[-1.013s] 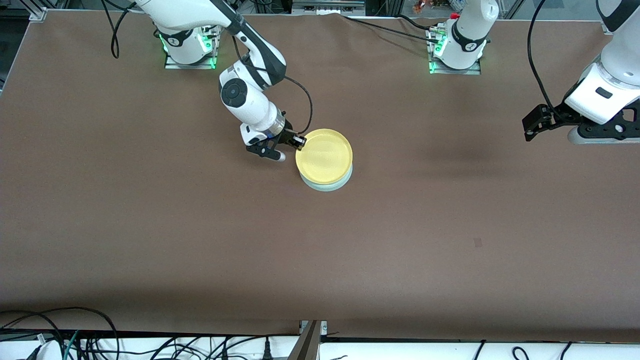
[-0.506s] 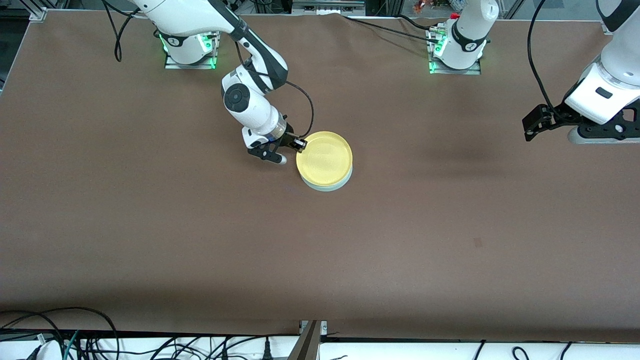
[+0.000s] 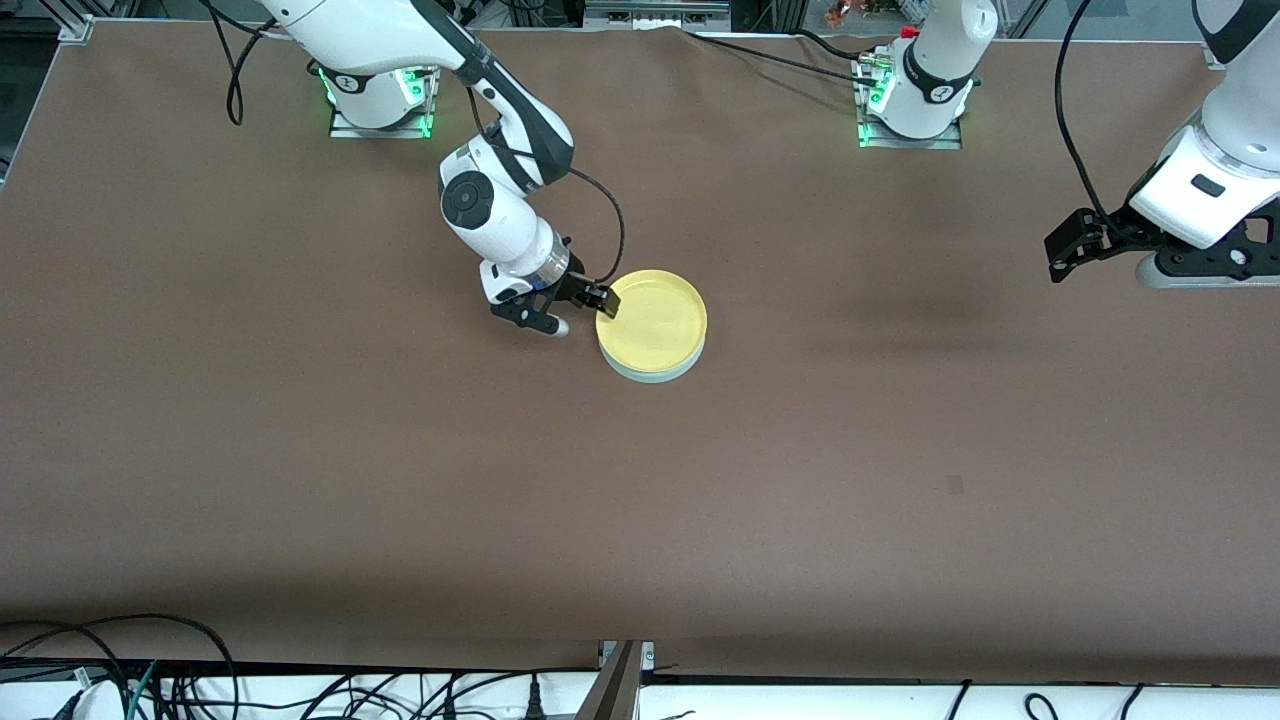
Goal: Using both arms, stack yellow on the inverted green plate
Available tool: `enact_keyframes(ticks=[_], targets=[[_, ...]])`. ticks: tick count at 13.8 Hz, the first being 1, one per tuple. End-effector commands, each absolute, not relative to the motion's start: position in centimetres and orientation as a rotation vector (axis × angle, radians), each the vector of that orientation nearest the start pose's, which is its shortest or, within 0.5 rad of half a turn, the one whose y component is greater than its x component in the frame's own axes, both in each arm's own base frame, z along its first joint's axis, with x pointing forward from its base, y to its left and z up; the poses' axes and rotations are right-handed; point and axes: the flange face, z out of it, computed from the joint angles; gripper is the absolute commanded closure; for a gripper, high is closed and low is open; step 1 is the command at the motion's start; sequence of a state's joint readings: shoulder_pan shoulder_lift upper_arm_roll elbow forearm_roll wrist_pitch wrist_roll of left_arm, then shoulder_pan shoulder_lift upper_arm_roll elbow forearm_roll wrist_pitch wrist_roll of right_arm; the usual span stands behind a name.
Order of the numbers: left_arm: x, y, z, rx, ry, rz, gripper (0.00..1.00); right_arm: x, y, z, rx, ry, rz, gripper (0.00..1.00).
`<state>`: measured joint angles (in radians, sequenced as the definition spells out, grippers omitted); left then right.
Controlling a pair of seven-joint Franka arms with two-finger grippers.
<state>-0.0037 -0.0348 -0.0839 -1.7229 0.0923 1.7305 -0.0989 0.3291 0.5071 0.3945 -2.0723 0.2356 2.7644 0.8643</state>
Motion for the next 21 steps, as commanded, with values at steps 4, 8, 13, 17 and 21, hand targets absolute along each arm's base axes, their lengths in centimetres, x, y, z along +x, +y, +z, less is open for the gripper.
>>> enact_keyframes(ticks=[4, 8, 13, 17, 21], targets=[[55.2, -4.2, 59.1, -3.087, -0.017, -0.086, 0.0, 50.7, 35.8, 28.8, -2.787, 0.596, 0.068, 0.01], [55.2, -4.2, 59.1, -3.087, -0.017, -0.088, 0.0, 56.2, 30.7, 37.4, -2.943, 0.56, 0.187, 0.0], [55.2, -4.2, 59.1, -3.087, -0.017, -0.088, 0.0, 60.5, 20.3, 46.7, -3.028, 0.413, 0.222, 0.0], [55.2, -4.2, 59.1, -3.087, -0.017, -0.088, 0.0, 60.1, 12.9, 52.4, -3.037, 0.381, 0.157, 0.0], [55.2, -4.3, 59.2, -3.086, -0.012, -0.091, 0.0, 58.6, 9.5, 55.8, -3.07, 0.357, 0.134, 0.0]])
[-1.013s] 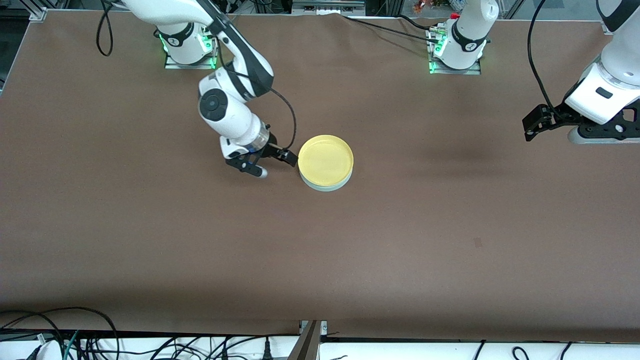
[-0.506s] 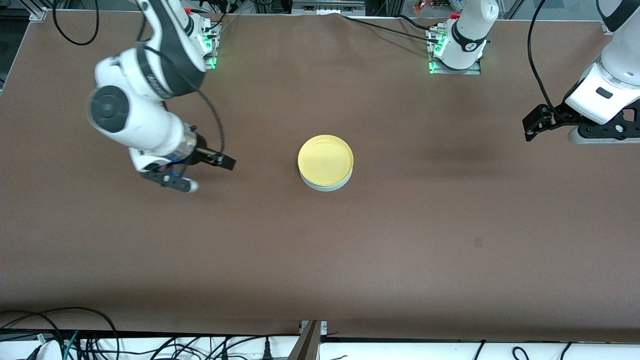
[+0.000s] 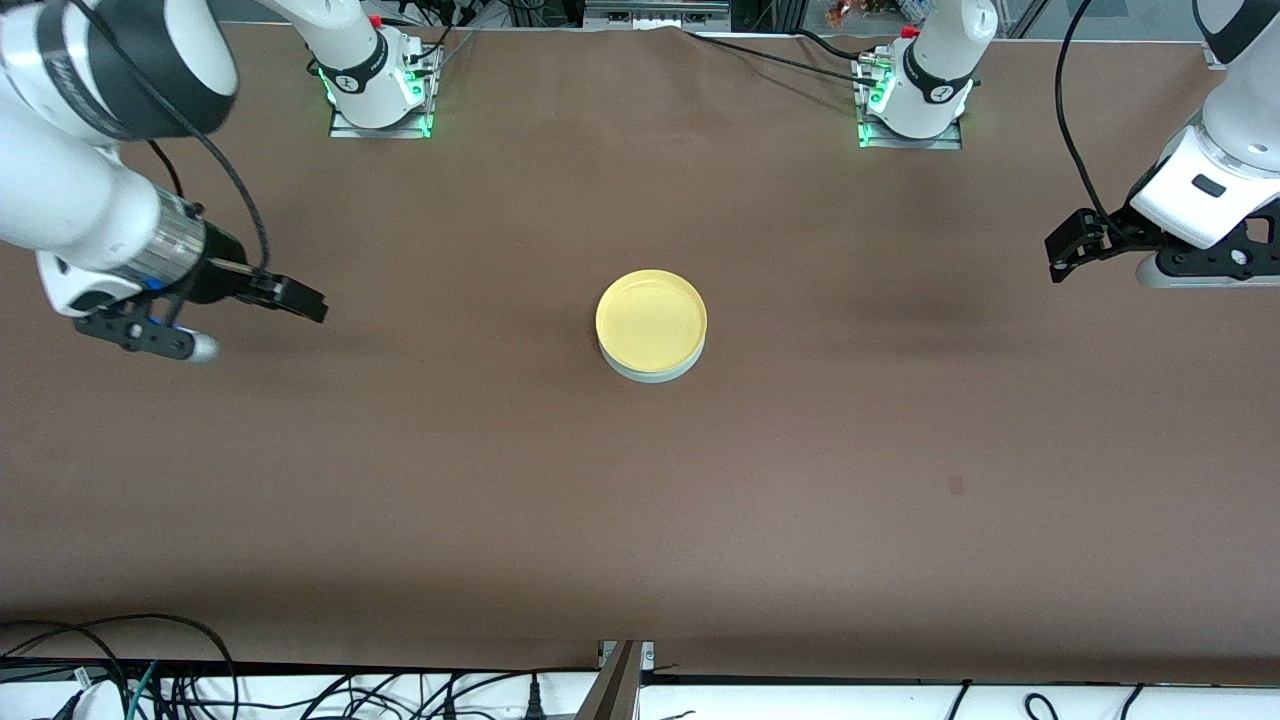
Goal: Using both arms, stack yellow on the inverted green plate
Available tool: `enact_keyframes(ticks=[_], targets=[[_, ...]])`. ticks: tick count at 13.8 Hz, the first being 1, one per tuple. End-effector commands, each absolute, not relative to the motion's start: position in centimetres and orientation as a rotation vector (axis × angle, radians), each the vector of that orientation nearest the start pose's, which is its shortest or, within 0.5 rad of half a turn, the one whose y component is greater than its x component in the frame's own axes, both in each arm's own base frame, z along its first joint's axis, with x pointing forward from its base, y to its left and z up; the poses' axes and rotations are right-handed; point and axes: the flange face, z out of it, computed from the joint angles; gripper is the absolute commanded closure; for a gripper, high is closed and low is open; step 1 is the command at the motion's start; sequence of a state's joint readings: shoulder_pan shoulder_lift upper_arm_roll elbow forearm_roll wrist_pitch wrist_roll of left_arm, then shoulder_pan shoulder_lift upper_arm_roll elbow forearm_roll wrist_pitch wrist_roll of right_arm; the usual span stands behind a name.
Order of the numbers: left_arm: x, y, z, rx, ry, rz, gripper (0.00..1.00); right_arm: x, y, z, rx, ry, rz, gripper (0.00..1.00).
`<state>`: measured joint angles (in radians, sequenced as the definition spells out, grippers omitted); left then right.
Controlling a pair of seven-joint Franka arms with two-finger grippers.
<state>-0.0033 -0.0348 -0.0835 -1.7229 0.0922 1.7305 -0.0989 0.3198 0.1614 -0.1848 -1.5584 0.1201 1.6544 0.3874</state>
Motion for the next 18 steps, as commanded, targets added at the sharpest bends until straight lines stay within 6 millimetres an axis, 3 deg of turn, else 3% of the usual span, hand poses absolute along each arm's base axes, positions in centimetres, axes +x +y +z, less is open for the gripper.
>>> enact_keyframes(ticks=[1, 3, 4, 6, 12, 18], targets=[[55.2, -4.3, 59.2, -3.086, -0.012, -0.091, 0.0, 58.3, 9.2, 56.4, -3.082, 0.341, 0.126, 0.0], [55.2, -4.3, 59.2, -3.086, -0.012, -0.091, 0.0, 57.6, 8.1, 57.8, -3.093, 0.353, 0.096, 0.0], [55.2, -4.3, 59.2, -3.086, -0.012, -0.091, 0.0, 57.4, 6.5, 57.9, -3.09, 0.377, 0.128, 0.0], [55.2, -4.3, 59.2, -3.086, -0.012, -0.091, 0.0, 56.7, 6.4, 58.3, -3.101, 0.214, 0.169, 0.0], [55.2, -4.4, 59.2, -3.086, -0.01, -0.091, 0.0, 53.5, 3.7, 59.7, -3.126, 0.039, 0.174, 0.0], [55.2, -4.3, 59.2, -3.086, -0.012, -0.091, 0.0, 53.2, 4.1, 60.1, -3.139, 0.005, 0.215, 0.0]])
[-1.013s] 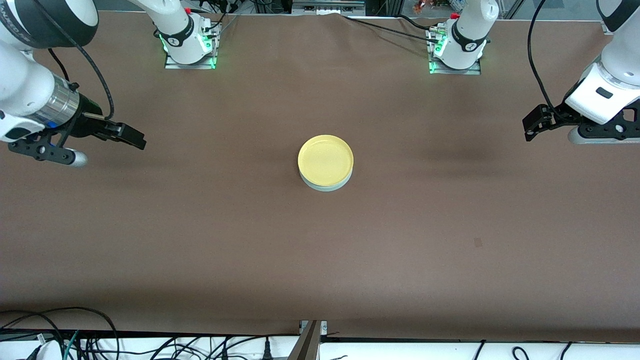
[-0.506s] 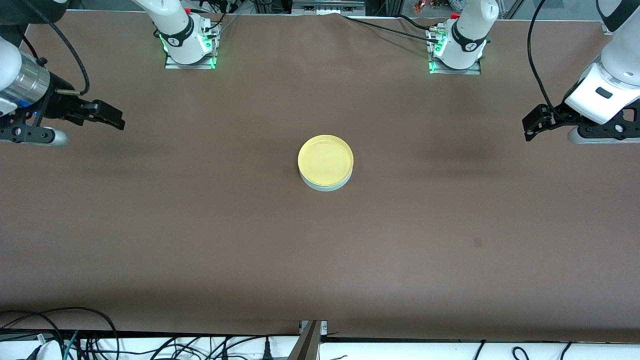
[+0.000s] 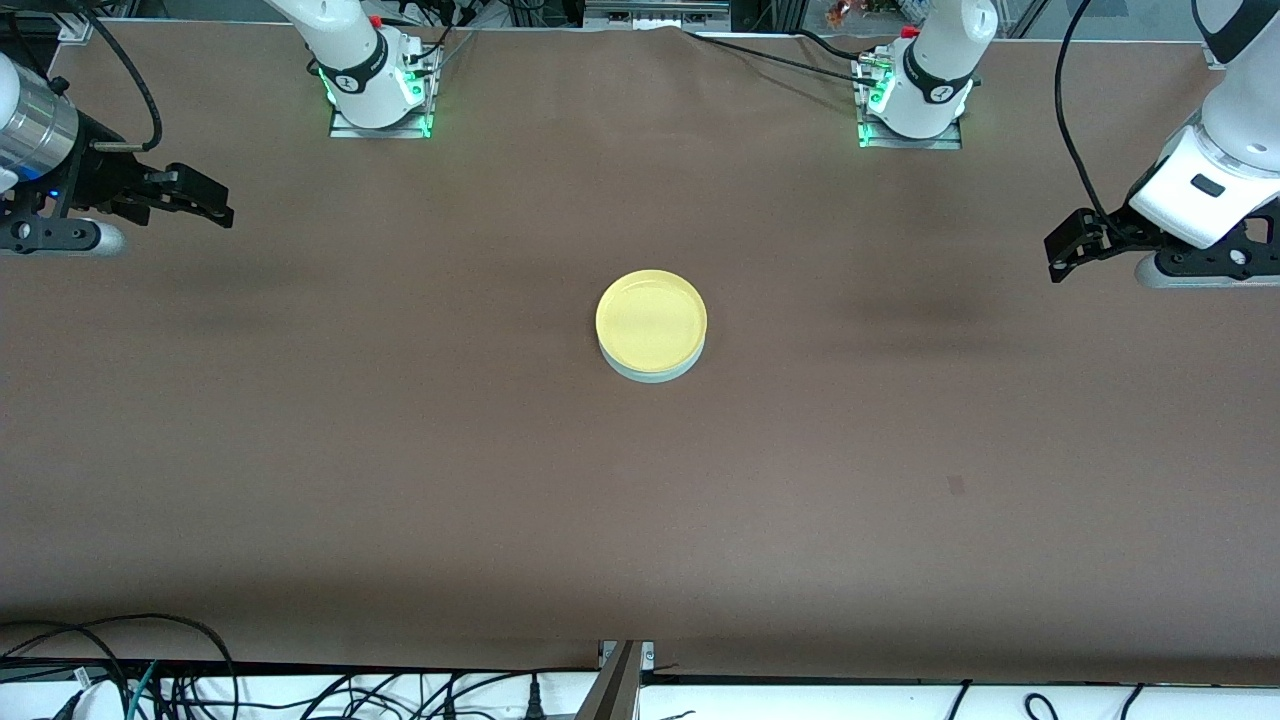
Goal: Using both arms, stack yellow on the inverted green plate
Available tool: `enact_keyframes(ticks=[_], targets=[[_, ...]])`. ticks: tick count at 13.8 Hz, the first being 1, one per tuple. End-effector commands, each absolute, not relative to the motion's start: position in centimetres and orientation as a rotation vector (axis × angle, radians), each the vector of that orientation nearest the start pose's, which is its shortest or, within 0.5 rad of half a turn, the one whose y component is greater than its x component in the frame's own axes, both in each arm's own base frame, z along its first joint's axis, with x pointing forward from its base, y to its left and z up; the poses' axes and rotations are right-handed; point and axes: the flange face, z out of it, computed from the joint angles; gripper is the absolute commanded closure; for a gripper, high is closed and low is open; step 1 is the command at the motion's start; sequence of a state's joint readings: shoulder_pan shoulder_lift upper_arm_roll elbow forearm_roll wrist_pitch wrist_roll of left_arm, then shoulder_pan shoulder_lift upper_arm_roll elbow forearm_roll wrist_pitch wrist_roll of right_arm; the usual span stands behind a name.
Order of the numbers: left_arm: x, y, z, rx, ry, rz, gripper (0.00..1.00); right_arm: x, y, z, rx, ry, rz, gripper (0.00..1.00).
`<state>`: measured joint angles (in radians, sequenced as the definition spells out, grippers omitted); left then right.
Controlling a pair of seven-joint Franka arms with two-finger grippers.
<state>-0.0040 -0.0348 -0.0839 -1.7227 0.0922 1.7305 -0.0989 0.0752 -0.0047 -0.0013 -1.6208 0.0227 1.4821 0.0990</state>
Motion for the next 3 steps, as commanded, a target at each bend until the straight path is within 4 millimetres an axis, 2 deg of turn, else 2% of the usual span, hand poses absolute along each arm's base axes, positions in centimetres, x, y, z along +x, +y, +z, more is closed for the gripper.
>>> enact_keyframes(ticks=[1, 3], targets=[[55.18, -4.32, 59.22, -3.086, -0.012, -0.091, 0.0, 53.18, 4.25, 60.13, -3.139, 0.0, 0.217, 0.0], [55.18, -4.32, 59.22, -3.086, -0.012, -0.091, 0.0, 53.14, 5.0, 60.21, -3.141, -0.012, 0.212, 0.0]])
